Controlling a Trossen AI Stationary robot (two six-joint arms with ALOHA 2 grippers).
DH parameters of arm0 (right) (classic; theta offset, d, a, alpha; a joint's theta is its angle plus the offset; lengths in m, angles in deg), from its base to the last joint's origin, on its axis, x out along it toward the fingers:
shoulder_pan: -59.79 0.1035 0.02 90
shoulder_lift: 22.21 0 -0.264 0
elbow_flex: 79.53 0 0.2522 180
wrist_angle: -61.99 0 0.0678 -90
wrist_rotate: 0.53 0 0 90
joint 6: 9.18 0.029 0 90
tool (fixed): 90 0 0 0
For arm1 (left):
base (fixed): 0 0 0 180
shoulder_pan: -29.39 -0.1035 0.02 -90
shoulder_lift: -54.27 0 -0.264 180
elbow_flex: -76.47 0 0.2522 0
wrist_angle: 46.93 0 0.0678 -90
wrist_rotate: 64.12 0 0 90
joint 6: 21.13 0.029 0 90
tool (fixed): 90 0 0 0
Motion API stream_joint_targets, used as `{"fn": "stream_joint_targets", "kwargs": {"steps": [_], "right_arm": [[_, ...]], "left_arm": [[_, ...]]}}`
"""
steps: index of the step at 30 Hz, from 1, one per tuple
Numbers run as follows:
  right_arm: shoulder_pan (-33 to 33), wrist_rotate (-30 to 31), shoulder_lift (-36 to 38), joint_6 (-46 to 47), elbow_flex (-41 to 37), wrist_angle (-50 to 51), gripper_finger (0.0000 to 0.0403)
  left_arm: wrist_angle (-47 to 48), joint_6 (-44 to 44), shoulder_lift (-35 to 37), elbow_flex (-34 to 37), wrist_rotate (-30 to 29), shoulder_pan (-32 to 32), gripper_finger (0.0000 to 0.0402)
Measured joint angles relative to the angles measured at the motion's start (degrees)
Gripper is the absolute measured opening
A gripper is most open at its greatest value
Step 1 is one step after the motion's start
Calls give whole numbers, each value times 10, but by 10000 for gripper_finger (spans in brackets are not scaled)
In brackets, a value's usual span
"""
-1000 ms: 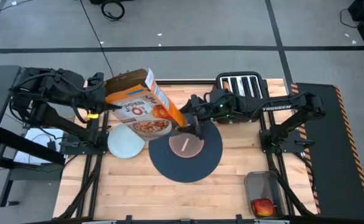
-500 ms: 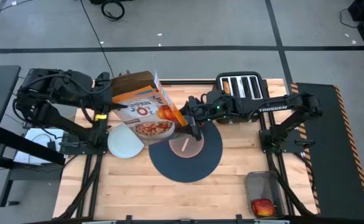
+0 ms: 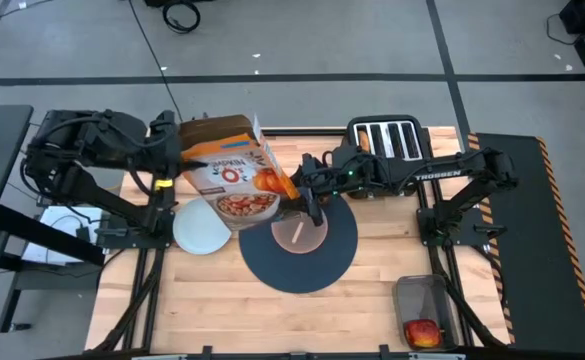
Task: Arrange a breakfast setting
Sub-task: Pour the cereal from the orange cereal box into the light orange bowl
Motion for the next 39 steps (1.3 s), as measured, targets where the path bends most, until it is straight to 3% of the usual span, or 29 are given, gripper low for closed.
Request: {"fn": "stream_joint_targets", "kwargs": {"steps": [7,14,22,28,34,39], "right_arm": [[2,22,-1,-17,0,13,249],[12,31,5,-22,-1,19,249],[38,89,87,-56,-1,49,248],[64,144,168,-80,-1,64,248],[80,191,228,-106,-1,62,248],[82,193,240,-104,0,70,247]], "left_arm": [[8,-27,22,0,-2,0,130],[26,-55,90,0,-1,0,241],[20,-118,180,27,0,0,267],[-101,-69,233,161,0,0,267],[-310,12,266,336,1,0,268],[-472,45,268,465,1,0,287]]}}
